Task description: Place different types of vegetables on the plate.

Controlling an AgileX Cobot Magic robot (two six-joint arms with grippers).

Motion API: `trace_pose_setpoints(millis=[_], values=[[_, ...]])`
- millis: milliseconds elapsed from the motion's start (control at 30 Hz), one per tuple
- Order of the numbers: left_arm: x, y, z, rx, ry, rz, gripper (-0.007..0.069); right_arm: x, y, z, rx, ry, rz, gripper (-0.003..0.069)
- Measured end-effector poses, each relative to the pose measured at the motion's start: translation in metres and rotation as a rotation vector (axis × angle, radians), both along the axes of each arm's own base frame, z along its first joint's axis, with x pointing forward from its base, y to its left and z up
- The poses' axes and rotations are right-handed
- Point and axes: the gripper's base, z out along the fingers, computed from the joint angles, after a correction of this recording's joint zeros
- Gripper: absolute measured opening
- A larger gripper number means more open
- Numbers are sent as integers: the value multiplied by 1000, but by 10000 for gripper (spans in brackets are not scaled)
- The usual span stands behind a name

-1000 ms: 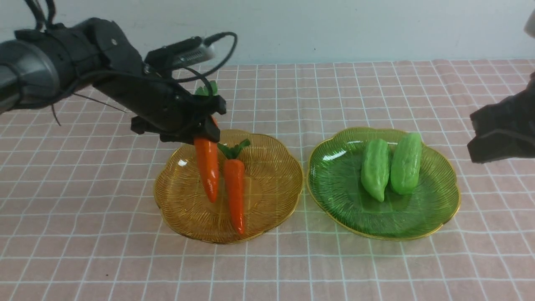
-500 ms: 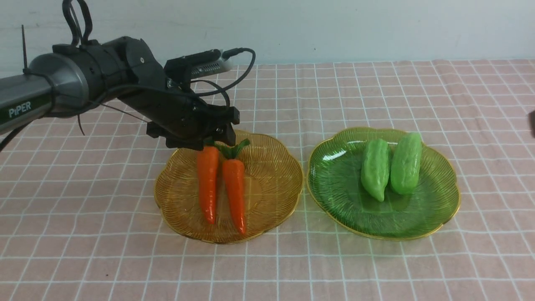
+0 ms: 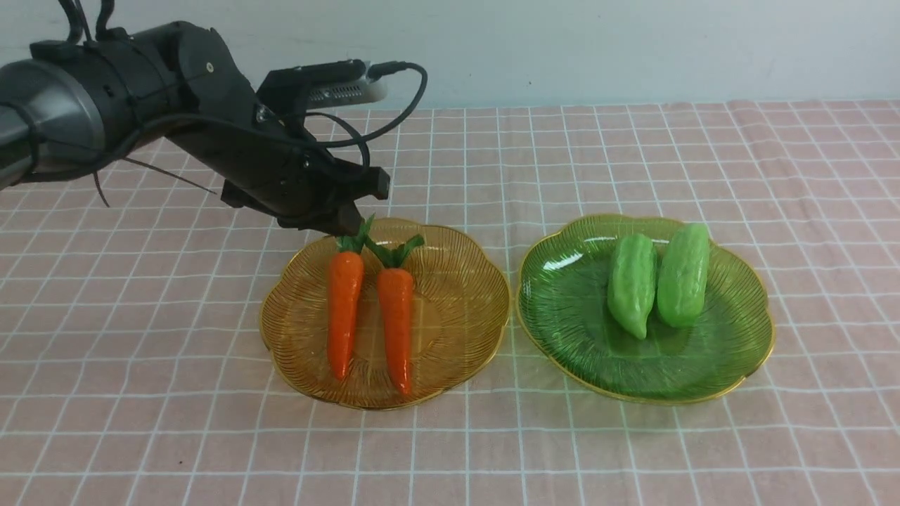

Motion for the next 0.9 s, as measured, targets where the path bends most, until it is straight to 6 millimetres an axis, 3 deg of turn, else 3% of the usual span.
trace_pose_setpoints(millis=[100,200,567,900], values=[[-2,0,1,2,11,-7,-1,11,2,-18,14,-95,-8,-16],[-3,0,0,5,28,-14,-4,17,2,-23,15,-186,-24,-16],[-10,1,2,40,63,-72,-4,19,1,-21,15,-247,-33,-16],[-29,7,47,42,-60,-90,-4,19,2,-24,10,-225,-29,-16]])
